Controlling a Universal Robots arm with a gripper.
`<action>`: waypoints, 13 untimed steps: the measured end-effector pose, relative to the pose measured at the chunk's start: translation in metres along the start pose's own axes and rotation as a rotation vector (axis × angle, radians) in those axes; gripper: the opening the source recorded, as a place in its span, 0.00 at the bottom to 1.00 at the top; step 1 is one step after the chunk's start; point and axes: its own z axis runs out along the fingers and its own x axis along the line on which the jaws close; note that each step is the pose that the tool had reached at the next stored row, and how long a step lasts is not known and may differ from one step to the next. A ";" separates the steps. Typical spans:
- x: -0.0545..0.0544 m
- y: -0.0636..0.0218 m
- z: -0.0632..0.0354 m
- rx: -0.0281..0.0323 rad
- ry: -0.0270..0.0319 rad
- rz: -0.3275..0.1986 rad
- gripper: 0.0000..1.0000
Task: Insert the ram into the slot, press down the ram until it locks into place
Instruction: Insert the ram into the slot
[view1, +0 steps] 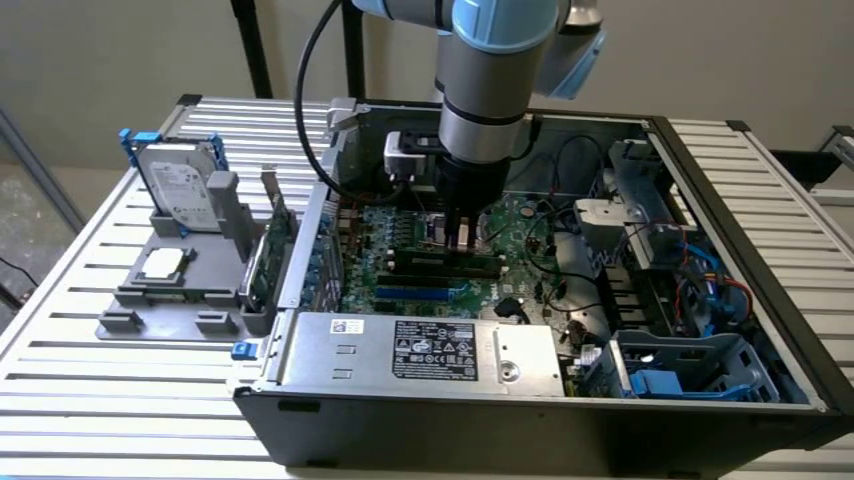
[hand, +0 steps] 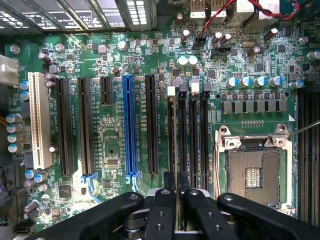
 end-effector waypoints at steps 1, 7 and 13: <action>0.000 0.0000 0.0000 0.0000 -0.0001 0.000 0.14; 0.000 0.0000 -0.0007 0.0000 0.0005 -0.003 0.14; 0.000 0.0001 -0.0007 0.0018 0.0017 -0.009 0.14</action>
